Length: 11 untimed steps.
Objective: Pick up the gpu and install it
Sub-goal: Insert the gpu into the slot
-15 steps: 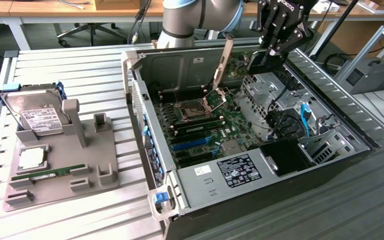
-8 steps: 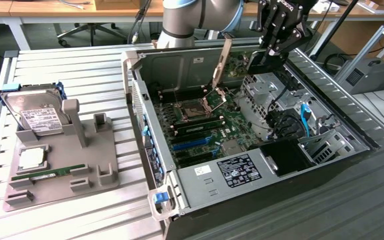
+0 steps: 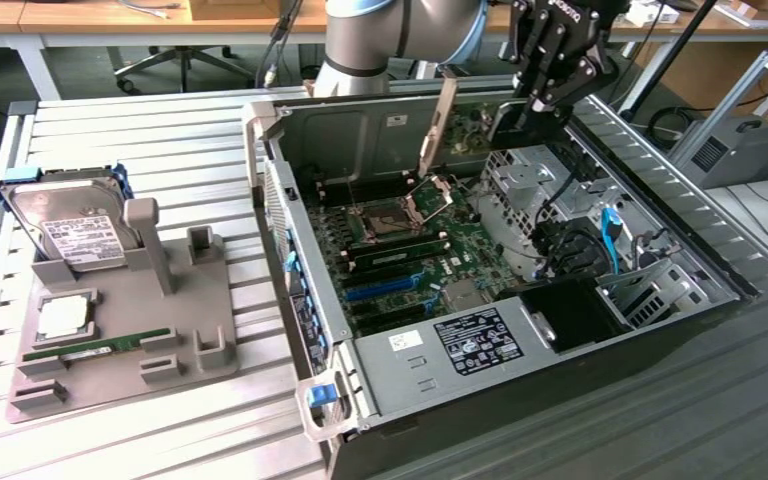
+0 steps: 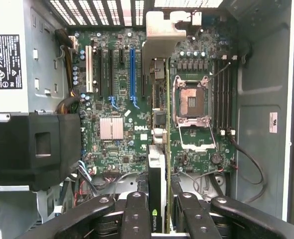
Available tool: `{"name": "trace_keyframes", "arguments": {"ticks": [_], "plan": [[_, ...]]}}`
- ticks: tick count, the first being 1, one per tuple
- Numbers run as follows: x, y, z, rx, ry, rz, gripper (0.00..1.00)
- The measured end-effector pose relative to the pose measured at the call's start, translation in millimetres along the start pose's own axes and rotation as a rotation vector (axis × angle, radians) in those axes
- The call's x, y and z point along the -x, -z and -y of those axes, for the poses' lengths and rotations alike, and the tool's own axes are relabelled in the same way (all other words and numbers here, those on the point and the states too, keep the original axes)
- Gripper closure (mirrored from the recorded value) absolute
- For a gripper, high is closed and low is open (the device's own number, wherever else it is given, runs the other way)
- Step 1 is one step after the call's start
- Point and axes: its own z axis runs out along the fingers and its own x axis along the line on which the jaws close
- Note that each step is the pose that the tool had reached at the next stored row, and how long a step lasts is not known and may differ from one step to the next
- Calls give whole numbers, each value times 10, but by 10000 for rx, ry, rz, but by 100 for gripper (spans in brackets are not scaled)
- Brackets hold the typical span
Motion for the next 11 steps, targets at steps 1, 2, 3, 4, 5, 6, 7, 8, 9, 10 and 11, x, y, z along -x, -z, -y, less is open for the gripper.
{"name": "trace_keyframes", "arguments": {"ticks": [1,2,3,4,5,6,7,8,9,10,11], "plan": [[0,0,-34,-4,-7,0,73],[0,-1,-64,-8,-12,0,73],[0,-1,-82,-10,-15,0,73],[-1,-1,-98,-11,-18,0,73],[0,-1,-115,-14,-22,0,73],[-1,-1,-133,-15,-26,0,73],[-1,-1,-144,-17,-29,1,73],[-1,-2,-156,-18,-32,1,73],[-1,-1,-166,-18,-35,0,73],[-1,-2,-176,-19,-37,0,73],[-1,-1,-185,-18,-40,0,73]]}}
